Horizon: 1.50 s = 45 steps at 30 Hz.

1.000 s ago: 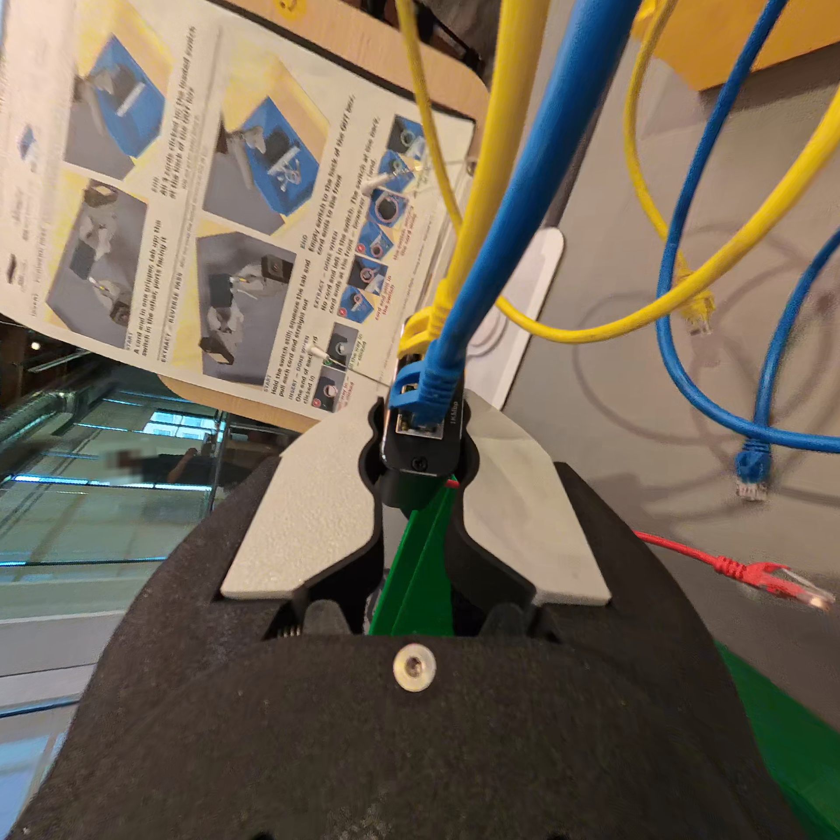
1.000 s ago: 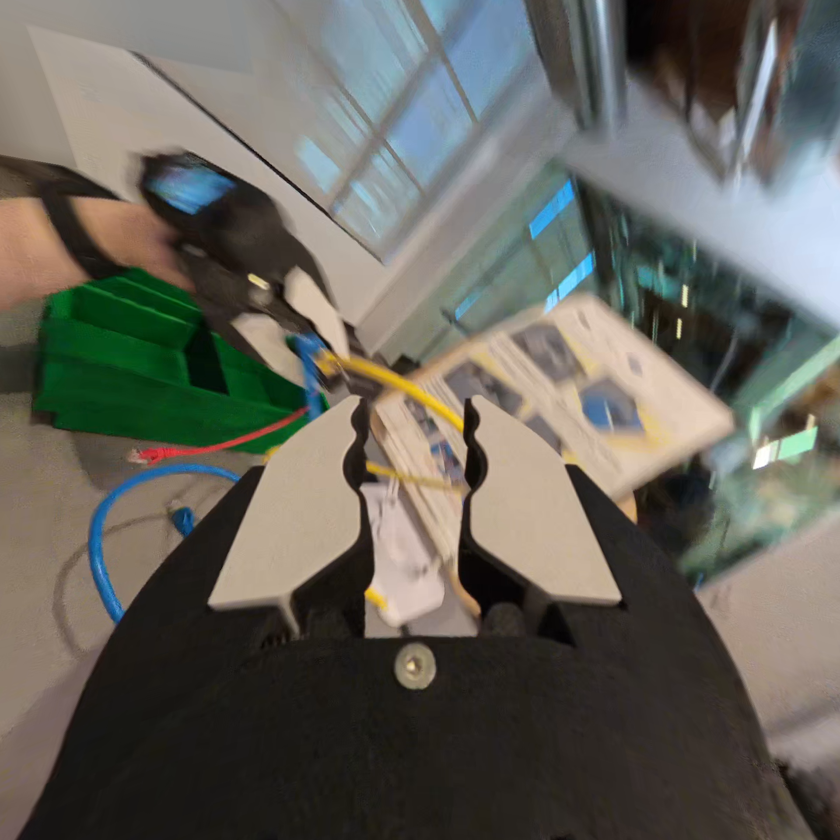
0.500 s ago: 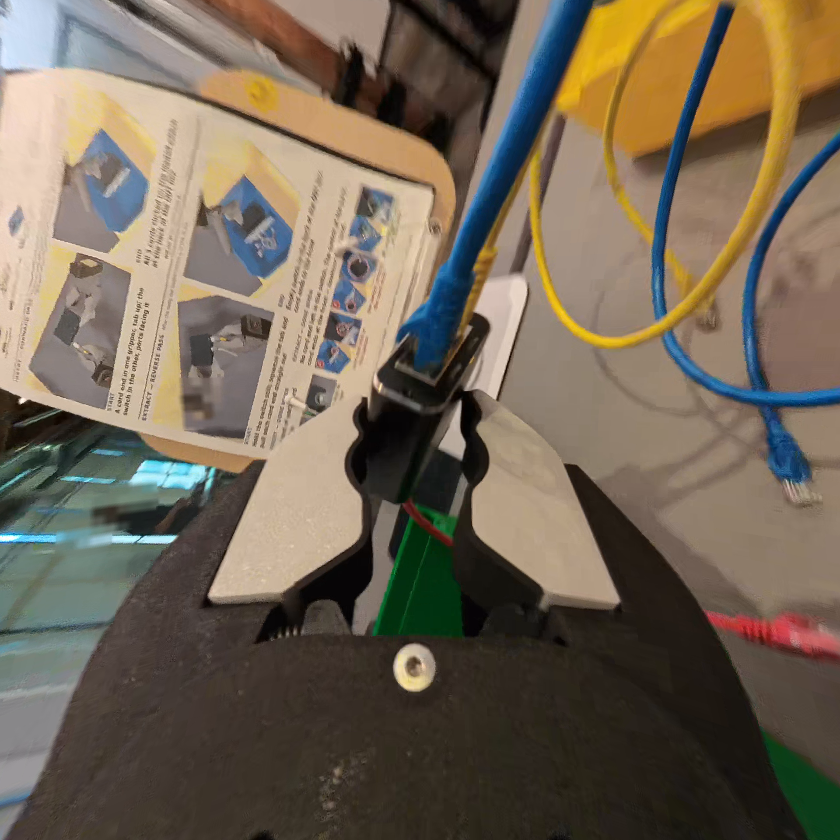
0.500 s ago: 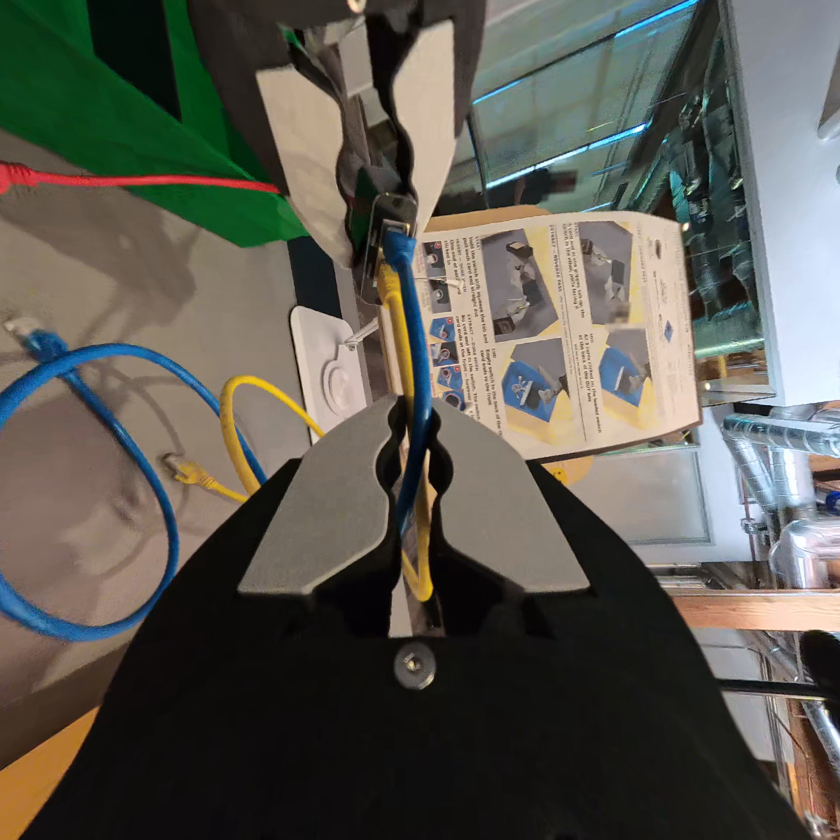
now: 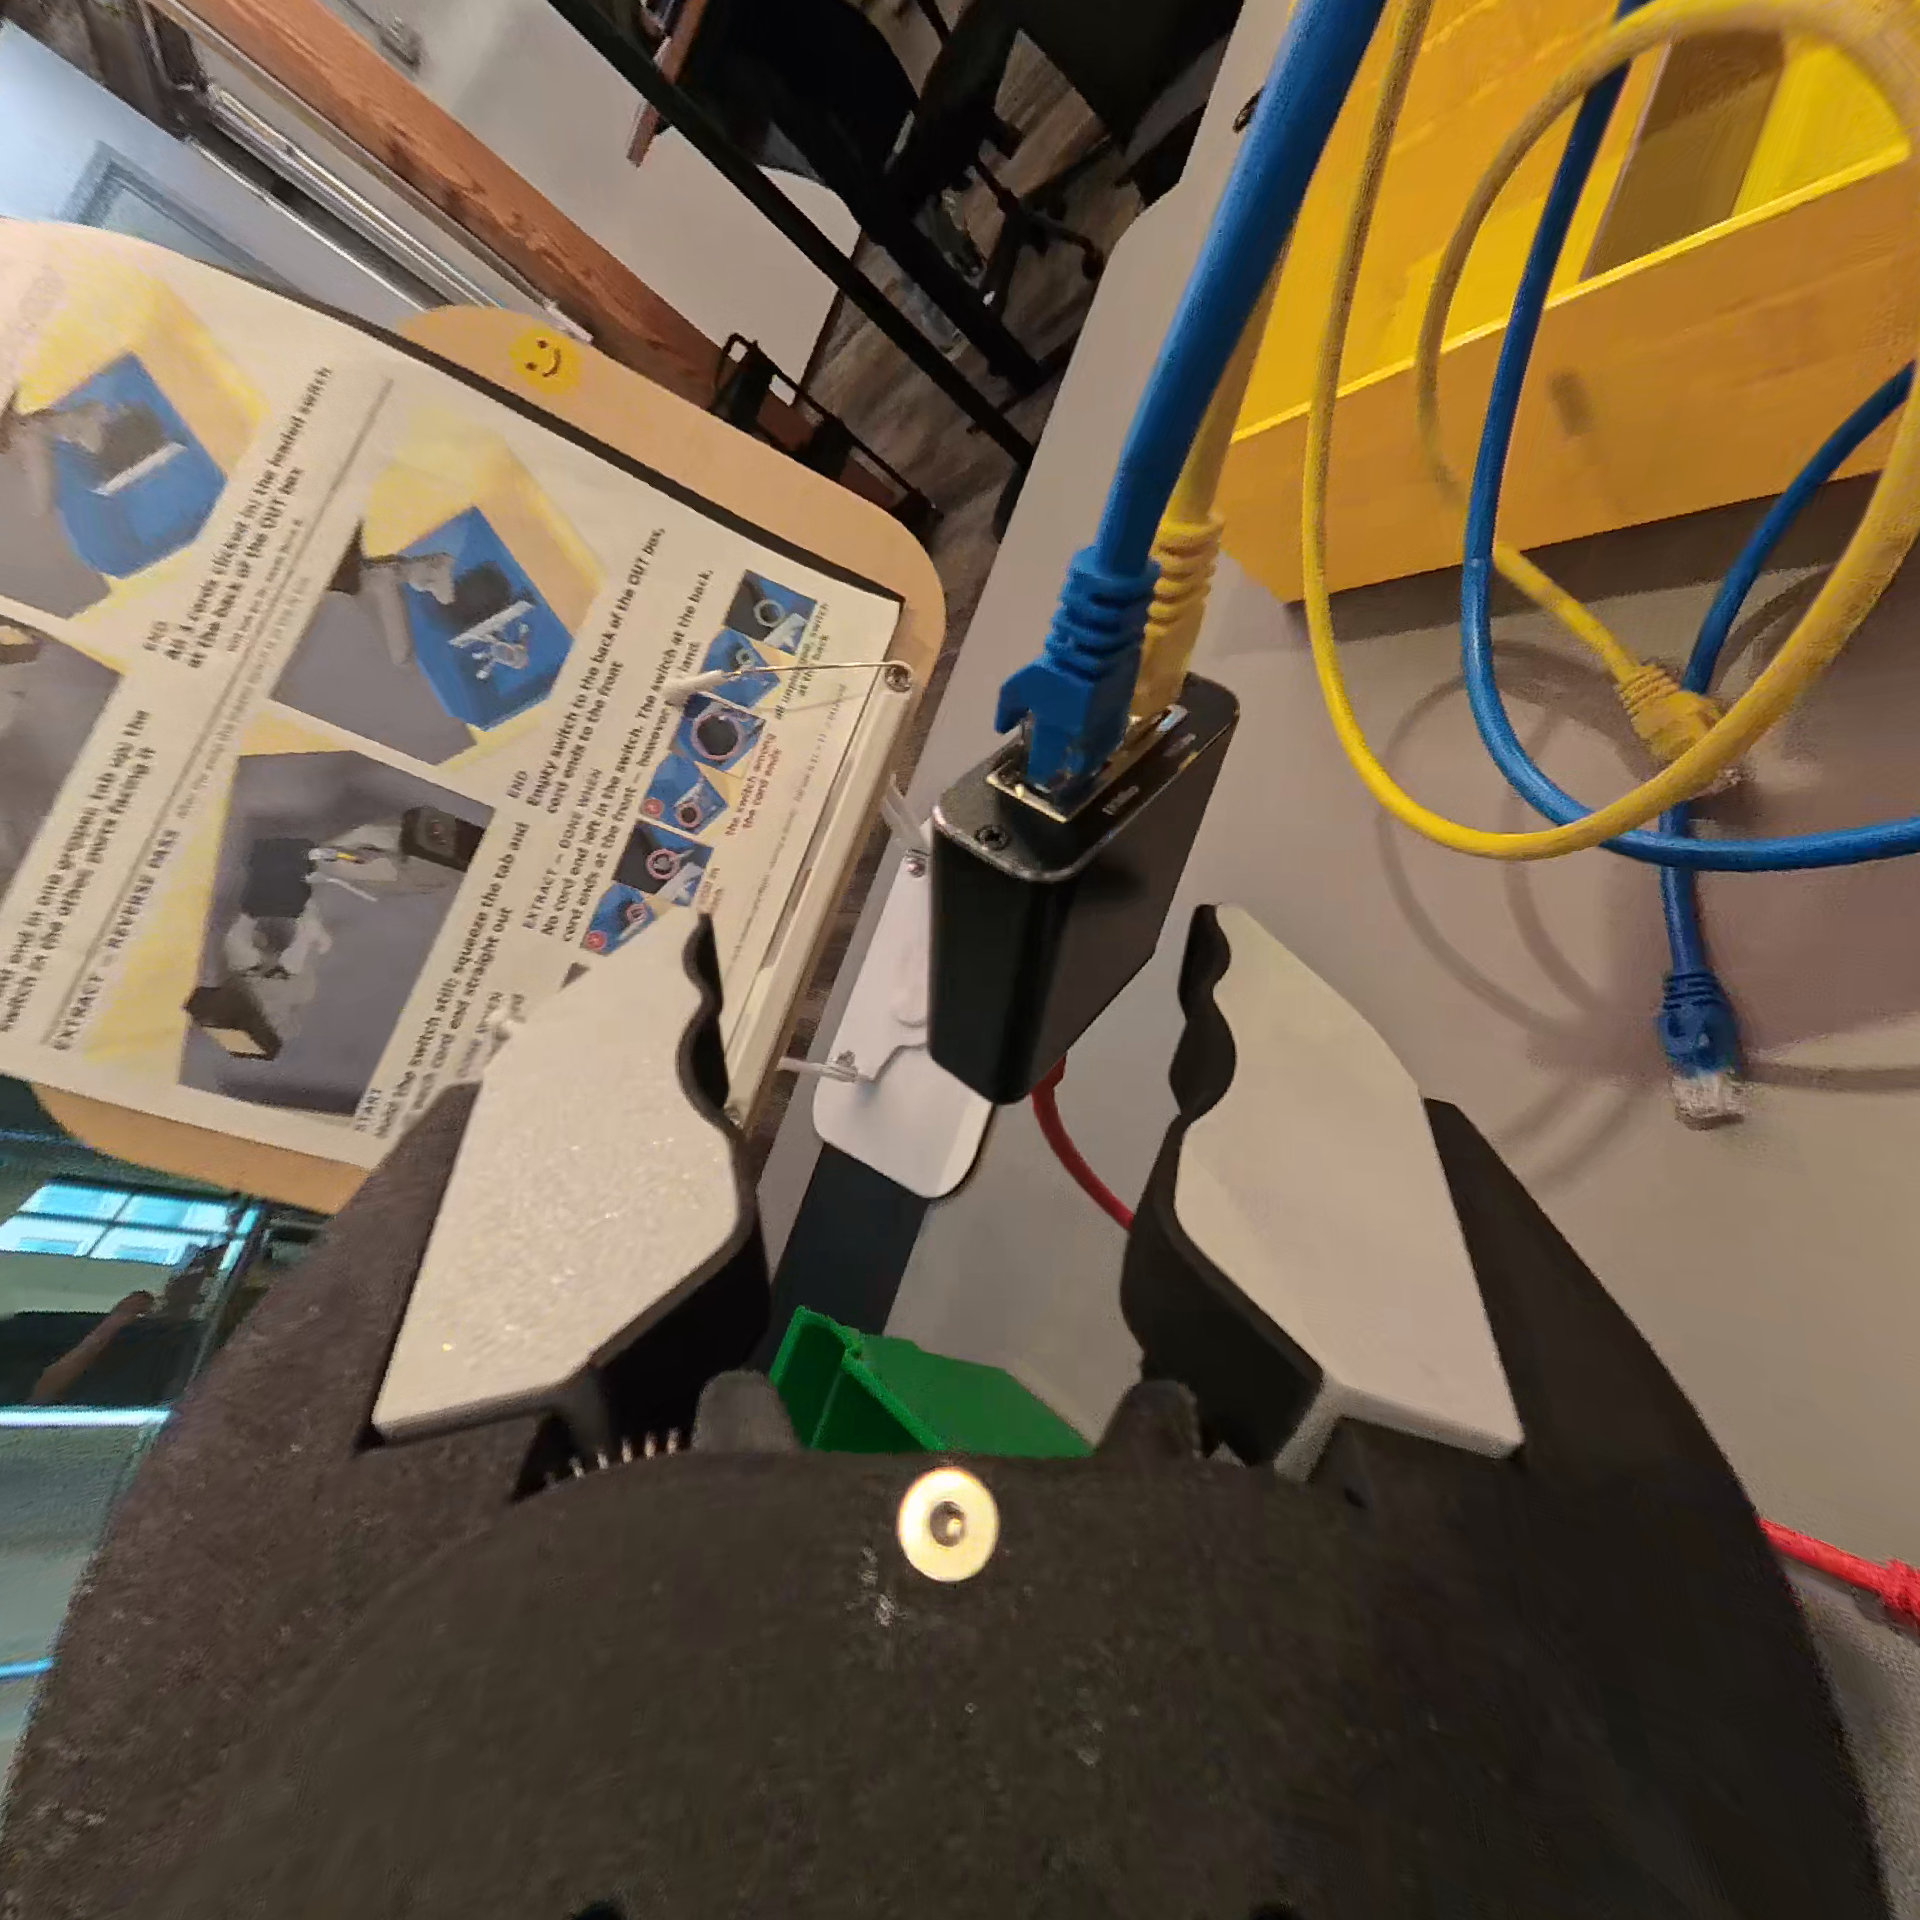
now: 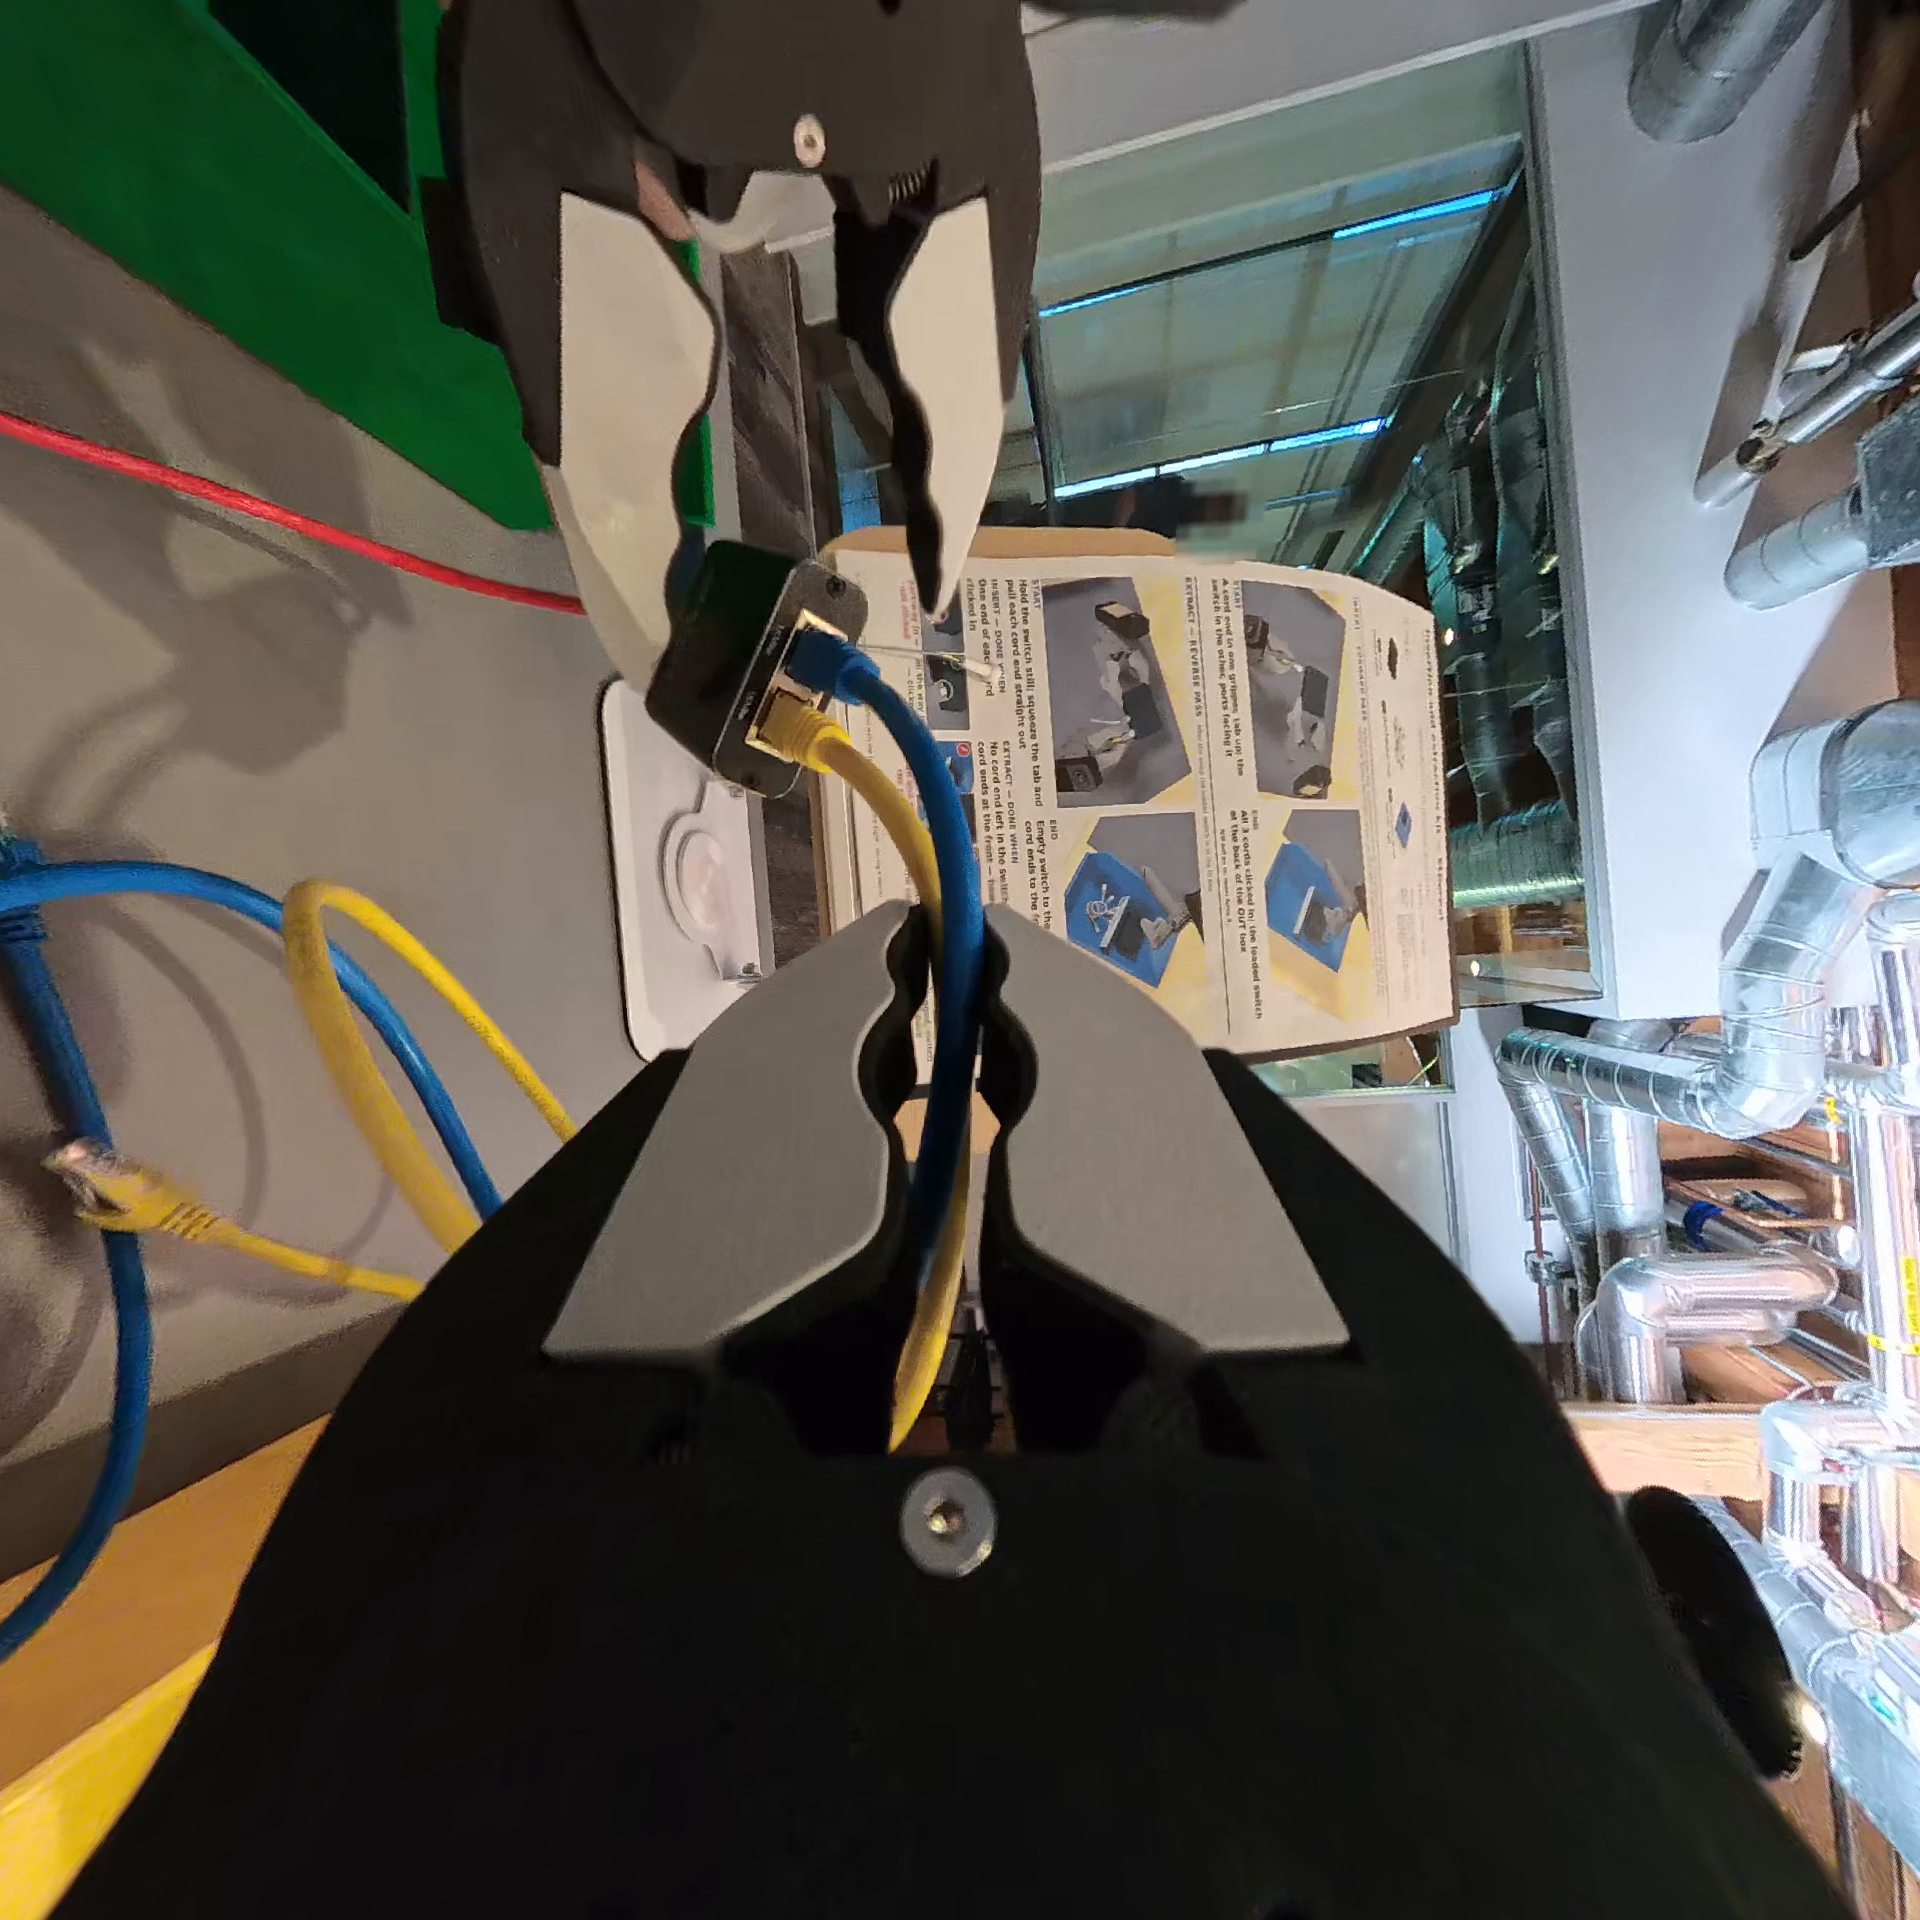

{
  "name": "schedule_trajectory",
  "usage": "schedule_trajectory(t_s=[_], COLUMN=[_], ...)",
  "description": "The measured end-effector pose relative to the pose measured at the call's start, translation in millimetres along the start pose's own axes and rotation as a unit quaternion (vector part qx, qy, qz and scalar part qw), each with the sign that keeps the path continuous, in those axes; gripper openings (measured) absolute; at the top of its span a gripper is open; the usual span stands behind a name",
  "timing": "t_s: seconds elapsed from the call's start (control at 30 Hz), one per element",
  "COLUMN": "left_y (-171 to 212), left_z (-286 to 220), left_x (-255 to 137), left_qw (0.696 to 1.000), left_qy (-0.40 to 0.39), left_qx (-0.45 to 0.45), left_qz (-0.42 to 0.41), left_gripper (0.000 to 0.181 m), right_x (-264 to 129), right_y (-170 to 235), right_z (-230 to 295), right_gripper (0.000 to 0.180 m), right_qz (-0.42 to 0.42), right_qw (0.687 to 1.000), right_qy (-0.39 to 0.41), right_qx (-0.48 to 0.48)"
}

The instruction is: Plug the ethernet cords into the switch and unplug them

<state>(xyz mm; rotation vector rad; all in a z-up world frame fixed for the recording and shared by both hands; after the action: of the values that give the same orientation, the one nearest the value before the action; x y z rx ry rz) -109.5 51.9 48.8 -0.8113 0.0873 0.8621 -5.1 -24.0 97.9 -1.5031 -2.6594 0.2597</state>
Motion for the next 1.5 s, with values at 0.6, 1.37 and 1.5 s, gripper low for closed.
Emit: schedule_trajectory(t_s=[0.6, 1.37, 1.5], left_y=[-19.1, -46.4, -41.5], left_z=[-29.4, -44.6, -28.7], left_x=[15.0, -13.2, -9.2], left_qw=[0.996, 0.978, 0.995], left_qy=[0.071, 0.158, 0.066], left_qx=[0.012, 0.009, 0.049], left_qz=[-0.056, -0.133, -0.052], left_gripper=[0.052, 0.026, 0.025], right_x=[-26.3, -38.6, -28.1], right_y=[-9.6, -2.7, 10.6], right_z=[-9.5, -18.1, -12.7], right_gripper=[0.008, 0.01, 0.015], right_qz=[-0.045, -0.044, -0.034], right_qw=[0.997, 0.997, 0.998], right_qy=[0.014, 0.009, -0.037], right_qx=[-0.061, -0.056, 0.042])
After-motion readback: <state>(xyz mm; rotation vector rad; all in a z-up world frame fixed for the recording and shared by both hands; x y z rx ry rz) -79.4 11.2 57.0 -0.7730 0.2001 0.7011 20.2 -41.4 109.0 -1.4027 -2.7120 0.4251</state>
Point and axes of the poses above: each gripper's, where its closed fingertips meet, x out along the fingers, y out of its underside, z = x × y across the jaws, the point moved 3 cm from there along -x, back along the fingers, and after that the axes turned 6 degrees about y, right-handed, at the moved point
